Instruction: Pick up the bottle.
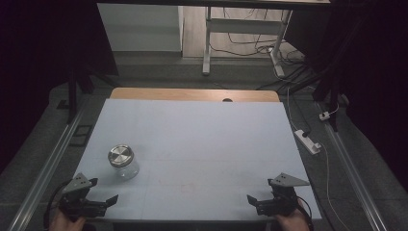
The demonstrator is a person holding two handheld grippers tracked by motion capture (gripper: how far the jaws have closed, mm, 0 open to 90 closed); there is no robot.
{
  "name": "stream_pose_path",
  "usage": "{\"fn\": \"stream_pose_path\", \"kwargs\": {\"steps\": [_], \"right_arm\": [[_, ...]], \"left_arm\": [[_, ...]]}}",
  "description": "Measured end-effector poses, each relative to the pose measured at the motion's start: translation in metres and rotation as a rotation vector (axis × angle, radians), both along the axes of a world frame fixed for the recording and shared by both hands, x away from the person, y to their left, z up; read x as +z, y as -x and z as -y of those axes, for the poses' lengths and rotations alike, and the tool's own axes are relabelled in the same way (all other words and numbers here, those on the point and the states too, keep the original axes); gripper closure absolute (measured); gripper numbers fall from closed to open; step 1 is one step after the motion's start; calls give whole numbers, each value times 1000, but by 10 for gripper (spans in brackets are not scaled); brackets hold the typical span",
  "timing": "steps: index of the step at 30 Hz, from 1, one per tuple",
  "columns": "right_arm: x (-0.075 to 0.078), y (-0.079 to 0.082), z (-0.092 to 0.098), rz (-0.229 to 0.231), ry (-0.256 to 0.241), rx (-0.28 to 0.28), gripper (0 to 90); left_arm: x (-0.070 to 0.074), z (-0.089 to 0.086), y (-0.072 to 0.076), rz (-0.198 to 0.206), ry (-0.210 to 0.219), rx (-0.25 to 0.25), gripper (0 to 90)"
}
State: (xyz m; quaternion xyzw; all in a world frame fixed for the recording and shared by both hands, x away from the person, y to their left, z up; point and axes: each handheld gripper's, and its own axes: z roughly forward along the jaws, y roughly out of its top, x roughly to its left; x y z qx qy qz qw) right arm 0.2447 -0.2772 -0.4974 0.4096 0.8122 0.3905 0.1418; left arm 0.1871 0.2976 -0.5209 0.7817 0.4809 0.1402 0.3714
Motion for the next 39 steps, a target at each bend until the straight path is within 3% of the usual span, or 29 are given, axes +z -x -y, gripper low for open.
{"fn": "stream_pose_path", "kwargs": {"steps": [5, 21, 29, 39], "right_arm": [[0, 0, -1, -3, 8, 12, 0], [-1, -2, -3, -21, 17, 30, 0], [-2, -2, -3, -29, 20, 38, 0], [-2, -3, -4, -34, 20, 43, 0]], "left_arm": [[2, 2, -5, 23, -6, 3, 0], [2, -5, -29, 49, 80, -25, 0], [-2, -2, -44, 80, 66, -18, 0], [-2, 3, -61, 78, 54, -27, 0]]}}
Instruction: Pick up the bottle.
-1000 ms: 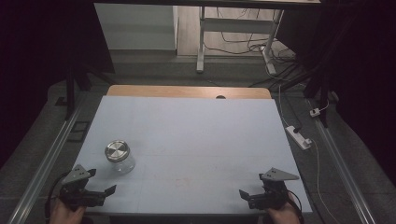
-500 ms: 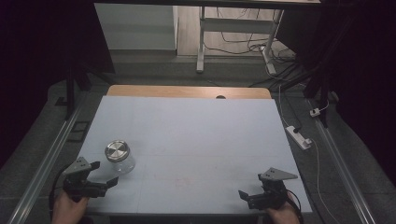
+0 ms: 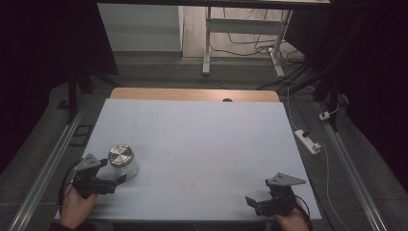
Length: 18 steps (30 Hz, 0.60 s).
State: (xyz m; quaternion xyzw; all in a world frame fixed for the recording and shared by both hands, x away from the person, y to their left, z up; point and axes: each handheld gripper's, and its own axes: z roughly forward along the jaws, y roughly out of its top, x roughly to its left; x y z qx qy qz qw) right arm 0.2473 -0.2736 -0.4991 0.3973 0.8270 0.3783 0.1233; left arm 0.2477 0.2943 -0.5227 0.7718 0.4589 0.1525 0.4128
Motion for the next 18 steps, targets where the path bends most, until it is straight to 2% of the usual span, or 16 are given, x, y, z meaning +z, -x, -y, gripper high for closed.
{"fn": "stream_pose_path", "kwargs": {"steps": [5, 8, 18], "right_arm": [[0, 0, 0, 0, 3, 2, 0], [0, 0, 0, -1, 4, 2, 0], [0, -1, 0, -7, 4, 3, 0]], "left_arm": [[-1, 5, -10, -17, -18, -17, 0], [-1, 8, -15, -10, -36, -26, 0], [-3, 10, -30, -1, -39, -54, 0]]}}
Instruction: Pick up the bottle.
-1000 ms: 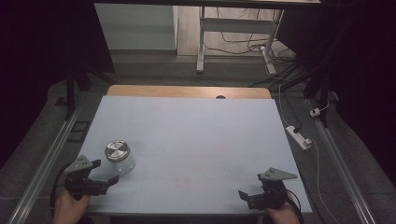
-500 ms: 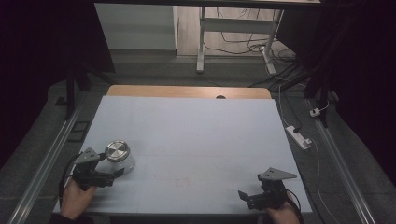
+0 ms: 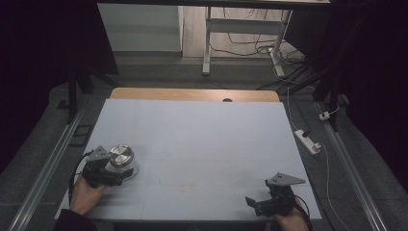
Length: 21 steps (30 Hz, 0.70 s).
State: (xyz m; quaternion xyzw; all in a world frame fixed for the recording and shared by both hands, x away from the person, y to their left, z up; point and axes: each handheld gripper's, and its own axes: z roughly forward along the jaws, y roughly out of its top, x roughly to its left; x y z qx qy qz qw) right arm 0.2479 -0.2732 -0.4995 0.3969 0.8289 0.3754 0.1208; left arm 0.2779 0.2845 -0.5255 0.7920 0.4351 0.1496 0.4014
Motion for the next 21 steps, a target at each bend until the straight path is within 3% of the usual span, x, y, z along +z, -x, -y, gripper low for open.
{"fn": "stream_pose_path", "kwargs": {"steps": [5, 10, 21], "right_arm": [[0, 0, 0, -1, 1, 1, 0], [0, 0, 0, -1, 3, 2, 0], [0, 0, 0, 0, 4, 2, 0]], "left_arm": [[1, 0, -4, 1, 18, -19, 0], [2, 2, -5, 7, 4, -40, 2], [5, 2, -2, 34, -34, -27, 143]]}}
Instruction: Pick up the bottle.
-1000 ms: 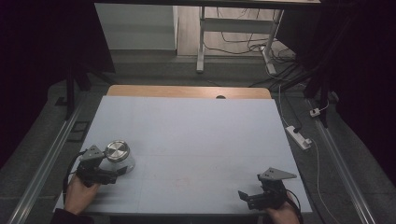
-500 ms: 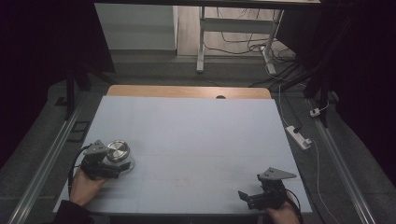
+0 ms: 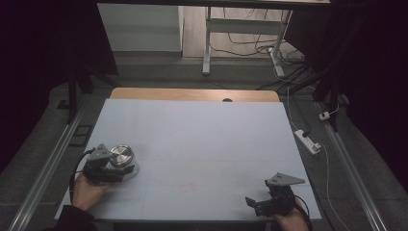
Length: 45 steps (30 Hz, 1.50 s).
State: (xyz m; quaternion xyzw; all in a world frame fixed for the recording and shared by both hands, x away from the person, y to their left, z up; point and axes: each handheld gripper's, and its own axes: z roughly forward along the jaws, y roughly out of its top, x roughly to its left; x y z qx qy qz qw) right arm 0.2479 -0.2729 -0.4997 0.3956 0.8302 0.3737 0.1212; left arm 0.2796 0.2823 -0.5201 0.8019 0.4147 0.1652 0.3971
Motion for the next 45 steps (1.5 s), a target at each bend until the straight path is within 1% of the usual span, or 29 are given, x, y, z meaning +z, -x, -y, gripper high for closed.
{"fn": "stream_pose_path", "kwargs": {"steps": [11, 19, 24, 27, 31, 33, 37, 40, 43, 45], "right_arm": [[0, 0, 0, 0, 1, 0, 0], [0, 0, 0, 2, 2, 1, 0], [0, 0, 0, 2, 1, 2, 0], [0, 0, 0, 0, 2, 1, 0], [0, 0, 0, 0, 2, 0, 0], [0, 0, 0, 1, 1, -2, 0], [0, 0, 0, -1, 0, -3, 0], [0, 0, 0, -2, 0, -4, 0], [0, 0, 0, -1, 0, -4, 0], [0, 0, 0, -1, 1, -4, 0]], "left_arm": [[1, 2, 1, 7, -17, 8, 151], [4, 6, 1, -18, -25, 42, 155], [6, 8, 0, -18, -34, 47, 155], [8, 8, -1, -21, -19, 39, 155], [12, 11, -1, -18, -19, 22, 155], [15, 12, -1, -11, -17, 14, 156], [22, 17, -1, 9, -30, 3, 156], [27, 21, -2, 21, -30, -10, 155], [31, 26, -3, 21, -22, -21, 155], [34, 30, -4, 26, -27, -36, 155]]}}
